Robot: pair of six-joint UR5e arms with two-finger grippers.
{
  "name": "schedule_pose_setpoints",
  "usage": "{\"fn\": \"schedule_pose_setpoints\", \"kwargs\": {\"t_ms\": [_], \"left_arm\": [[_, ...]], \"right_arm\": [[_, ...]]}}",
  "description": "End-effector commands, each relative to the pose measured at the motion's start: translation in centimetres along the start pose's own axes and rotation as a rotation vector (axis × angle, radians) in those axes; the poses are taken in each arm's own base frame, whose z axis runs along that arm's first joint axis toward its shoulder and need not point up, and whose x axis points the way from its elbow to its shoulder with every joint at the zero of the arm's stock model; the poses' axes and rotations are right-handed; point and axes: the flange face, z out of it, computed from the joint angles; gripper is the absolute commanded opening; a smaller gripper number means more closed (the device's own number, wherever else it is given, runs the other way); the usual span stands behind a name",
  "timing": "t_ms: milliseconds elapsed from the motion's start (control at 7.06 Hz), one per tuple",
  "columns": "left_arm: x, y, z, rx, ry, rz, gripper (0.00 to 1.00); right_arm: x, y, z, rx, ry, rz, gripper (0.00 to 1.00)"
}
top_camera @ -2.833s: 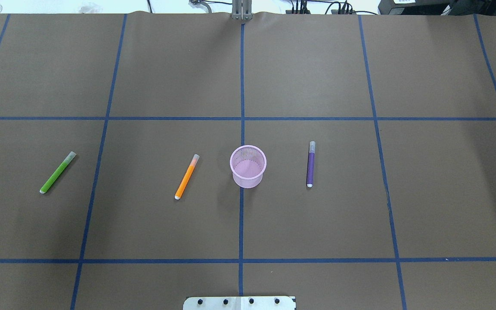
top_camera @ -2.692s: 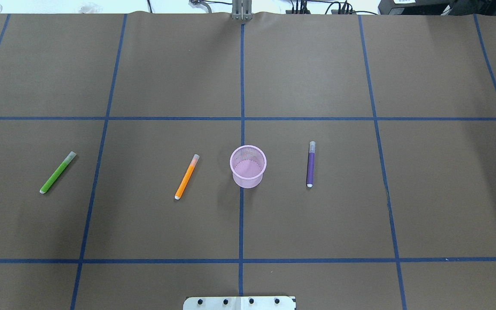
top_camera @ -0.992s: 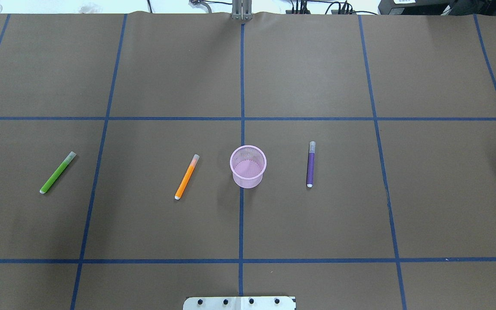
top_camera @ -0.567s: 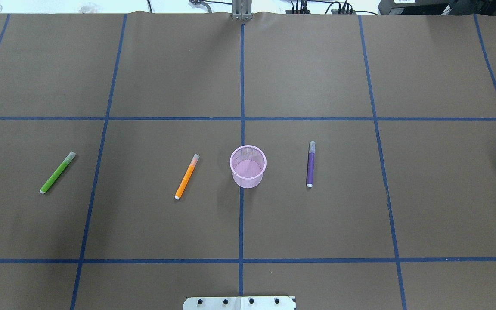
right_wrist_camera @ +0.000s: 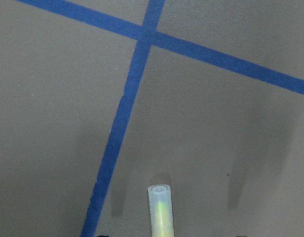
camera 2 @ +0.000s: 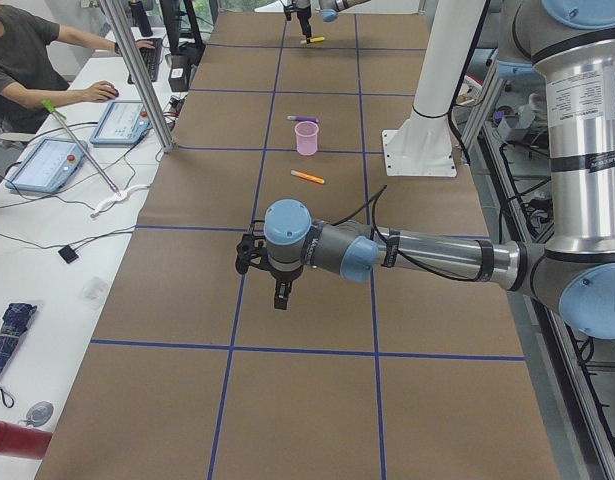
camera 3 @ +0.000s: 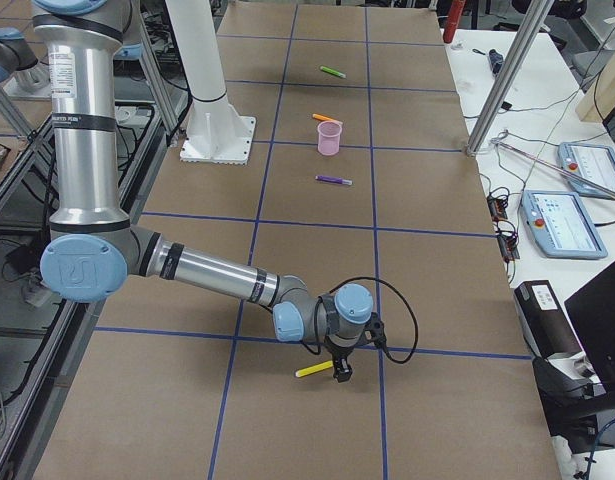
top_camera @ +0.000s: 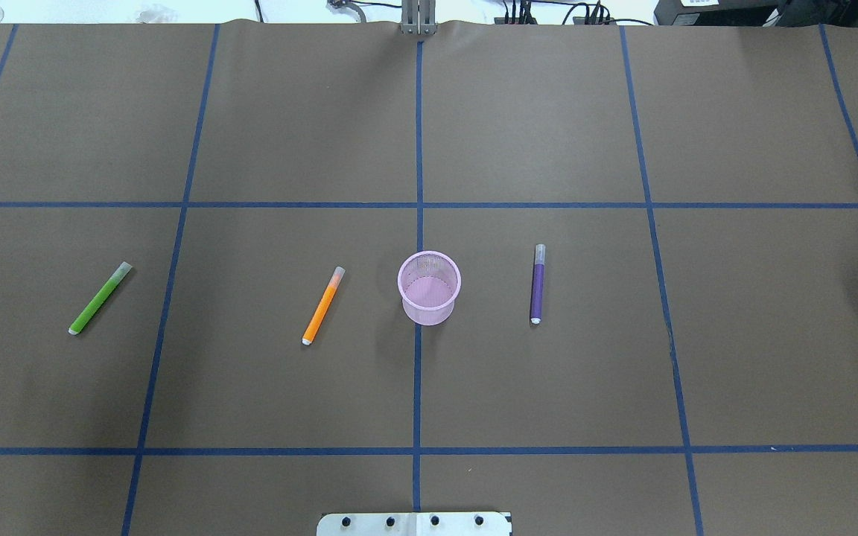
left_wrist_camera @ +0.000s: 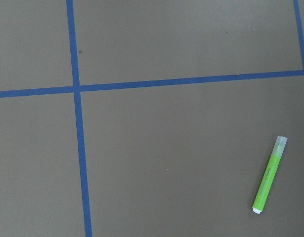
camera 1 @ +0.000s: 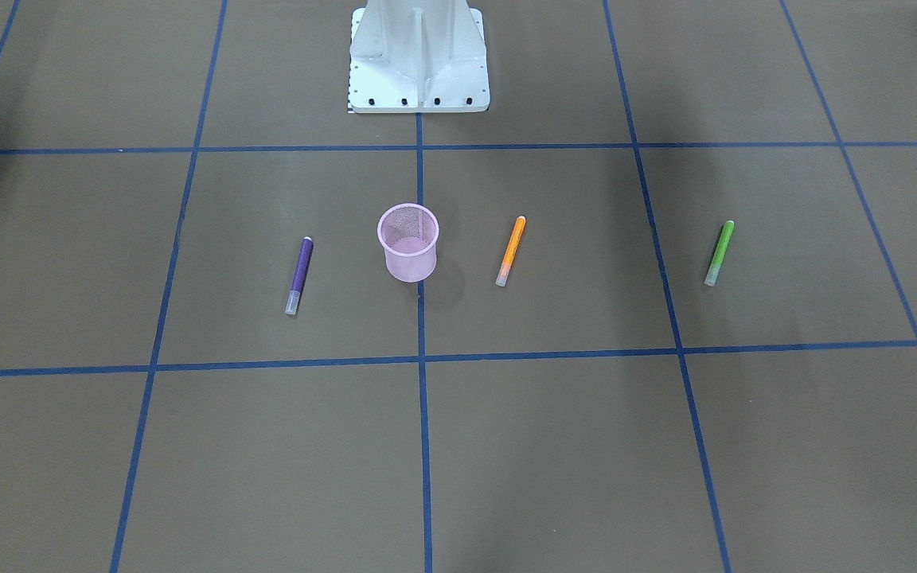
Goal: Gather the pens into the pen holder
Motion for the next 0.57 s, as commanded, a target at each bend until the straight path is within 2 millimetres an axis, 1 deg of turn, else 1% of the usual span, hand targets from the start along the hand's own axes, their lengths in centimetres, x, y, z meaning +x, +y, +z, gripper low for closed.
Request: {"fn": "schedule_pose_setpoints", "kwargs": {"t_ms": [0, 142, 425], "left_arm": [[0.15, -0.01, -0.10, 0.002, 0.002, 0.003, 1.00], [0.13, -0.01, -0.10, 0.002, 0.000, 0.003, 1.00], [0.15, -0.01, -0.10, 0.002, 0.002, 0.004, 1.00]], "right_arm": [[0.13, 0.18, 0.59, -0.013, -0.003, 0.004, 0.68], [0.02, 0.16, 0.64, -0.013, -0.009, 0.002, 0.61], [0.39, 0.59, 1.12, -0.024, -0.009, 0.011, 0.16]]}}
